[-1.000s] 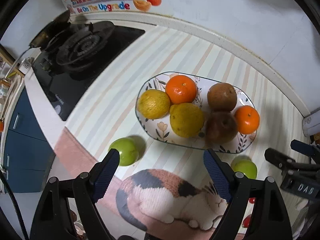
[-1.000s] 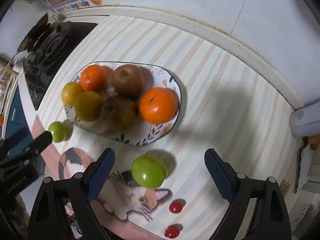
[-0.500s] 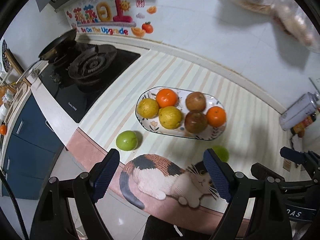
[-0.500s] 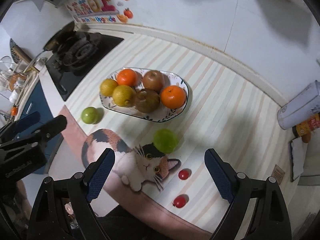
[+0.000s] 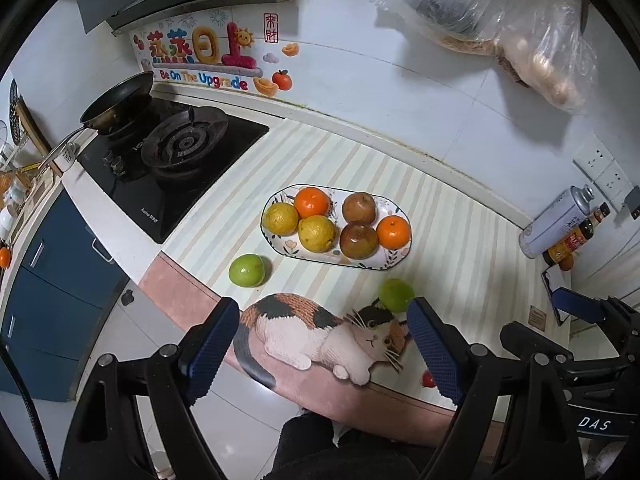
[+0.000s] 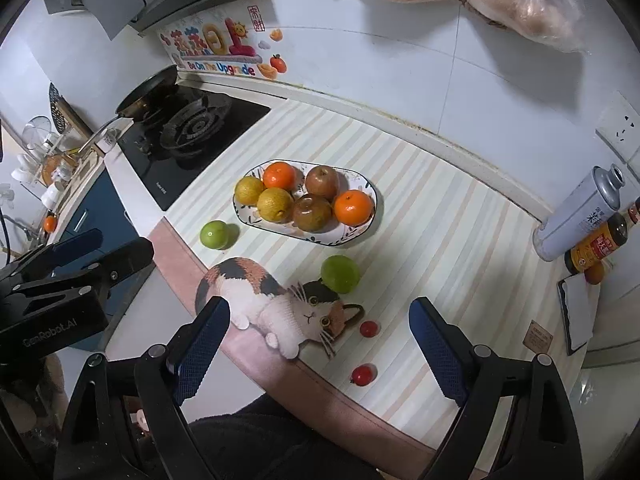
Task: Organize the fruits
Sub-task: 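Withdraw both grippers from the plate, then grasp a green apple with the left gripper while the right grasps another green apple, then carry both green apples onto the plate and open both grippers, then withdraw both grippers from the plate toward the red tomatoes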
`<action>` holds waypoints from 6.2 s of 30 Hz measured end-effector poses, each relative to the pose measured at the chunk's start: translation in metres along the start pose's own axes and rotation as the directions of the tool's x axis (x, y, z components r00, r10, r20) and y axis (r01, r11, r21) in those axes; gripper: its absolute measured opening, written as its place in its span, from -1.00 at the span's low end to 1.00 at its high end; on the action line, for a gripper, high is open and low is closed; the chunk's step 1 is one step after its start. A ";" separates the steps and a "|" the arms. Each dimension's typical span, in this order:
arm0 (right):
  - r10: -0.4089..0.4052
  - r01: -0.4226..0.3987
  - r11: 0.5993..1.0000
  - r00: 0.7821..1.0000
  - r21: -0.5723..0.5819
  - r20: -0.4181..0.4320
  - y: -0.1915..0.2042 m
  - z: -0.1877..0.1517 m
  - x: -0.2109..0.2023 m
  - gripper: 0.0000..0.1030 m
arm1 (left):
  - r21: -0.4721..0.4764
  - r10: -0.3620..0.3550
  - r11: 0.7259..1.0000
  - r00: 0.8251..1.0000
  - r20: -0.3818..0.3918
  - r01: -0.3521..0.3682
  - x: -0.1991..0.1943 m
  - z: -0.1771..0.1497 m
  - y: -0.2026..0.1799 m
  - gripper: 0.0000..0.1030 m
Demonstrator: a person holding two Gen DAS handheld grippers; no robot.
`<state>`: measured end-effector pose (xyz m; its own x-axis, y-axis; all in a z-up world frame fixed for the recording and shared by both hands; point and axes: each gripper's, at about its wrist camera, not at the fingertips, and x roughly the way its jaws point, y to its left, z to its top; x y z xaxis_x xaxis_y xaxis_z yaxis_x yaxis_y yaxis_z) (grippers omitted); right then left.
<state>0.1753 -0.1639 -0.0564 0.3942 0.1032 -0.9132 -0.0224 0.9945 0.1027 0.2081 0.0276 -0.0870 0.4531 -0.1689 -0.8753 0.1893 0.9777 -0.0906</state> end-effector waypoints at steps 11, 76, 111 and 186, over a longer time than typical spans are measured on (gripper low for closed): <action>0.009 -0.010 1.000 1.000 0.011 0.009 -0.003 -0.001 -0.008 0.81 | -0.002 -0.005 1.000 1.000 0.008 0.005 -0.016 -0.006 -0.001 0.66; 0.088 0.028 0.951 0.930 0.308 -0.357 -0.033 0.009 0.323 0.27 | -0.062 0.067 0.993 0.912 -0.404 -0.100 0.280 0.020 0.113 0.13; 0.086 0.014 0.943 0.954 0.332 -0.286 -0.082 0.168 0.362 0.28 | -0.104 -0.121 0.991 0.871 -0.476 0.081 0.347 0.163 0.099 0.14; 0.020 -0.011 0.999 0.970 -0.035 0.242 -0.004 -0.028 -0.068 0.82 | -0.041 0.056 0.998 0.980 0.189 -0.049 -0.066 -0.030 -0.022 0.84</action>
<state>0.1227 -0.1744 -0.0061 0.6044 0.1147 -0.7884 -0.0592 0.9933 0.0991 0.1477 0.0207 -0.0420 0.6194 -0.1342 -0.7735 0.1310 0.9891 -0.0667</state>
